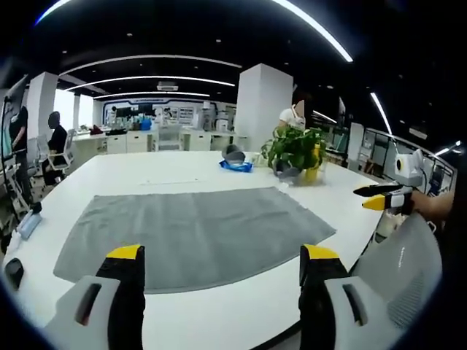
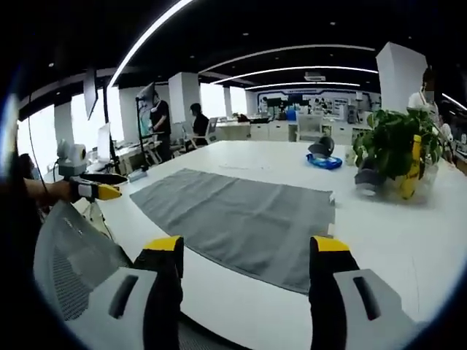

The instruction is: Fold the towel on the table until its edges align and the towel forms a compact rectangular stack.

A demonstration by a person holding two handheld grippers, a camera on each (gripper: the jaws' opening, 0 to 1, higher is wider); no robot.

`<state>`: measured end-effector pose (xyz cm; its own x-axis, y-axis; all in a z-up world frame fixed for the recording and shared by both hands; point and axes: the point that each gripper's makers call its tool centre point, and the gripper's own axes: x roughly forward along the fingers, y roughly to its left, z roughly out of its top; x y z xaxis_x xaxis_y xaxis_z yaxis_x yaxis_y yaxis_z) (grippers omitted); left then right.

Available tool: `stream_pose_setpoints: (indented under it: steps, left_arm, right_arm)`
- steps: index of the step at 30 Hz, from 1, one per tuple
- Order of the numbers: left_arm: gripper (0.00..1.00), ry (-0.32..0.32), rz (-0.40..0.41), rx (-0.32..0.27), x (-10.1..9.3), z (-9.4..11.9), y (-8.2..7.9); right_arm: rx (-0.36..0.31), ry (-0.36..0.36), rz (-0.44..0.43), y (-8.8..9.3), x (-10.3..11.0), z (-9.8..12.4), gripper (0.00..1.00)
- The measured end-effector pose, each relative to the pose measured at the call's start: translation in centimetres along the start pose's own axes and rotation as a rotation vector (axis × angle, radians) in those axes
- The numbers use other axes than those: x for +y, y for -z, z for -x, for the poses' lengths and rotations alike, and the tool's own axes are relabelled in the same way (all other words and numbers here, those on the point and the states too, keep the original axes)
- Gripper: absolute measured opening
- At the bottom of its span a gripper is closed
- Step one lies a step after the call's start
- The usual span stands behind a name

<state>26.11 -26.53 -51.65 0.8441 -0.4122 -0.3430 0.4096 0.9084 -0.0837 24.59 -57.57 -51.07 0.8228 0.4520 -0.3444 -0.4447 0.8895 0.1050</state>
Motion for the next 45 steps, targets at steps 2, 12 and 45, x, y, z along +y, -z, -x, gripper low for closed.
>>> stream_pose_setpoints:
  steps: [2,12,45]
  left_arm:
    - [0.90,0.001,-0.009,0.007,-0.12,-0.03,0.07]
    - [0.90,0.021,-0.019,0.028,-0.46,-0.19,0.40]
    - [0.88,0.038,-0.020,0.036,-0.85,-0.13,0.64]
  right_arm:
    - [-0.013,0.009,-0.016,-0.17,-0.39,0.17,0.69]
    - [-0.009,-0.002,-0.023,-0.13,-0.12,0.08,0.68]
    - [0.016,-0.002,0.001,0.29,0.10,0.04,0.67]
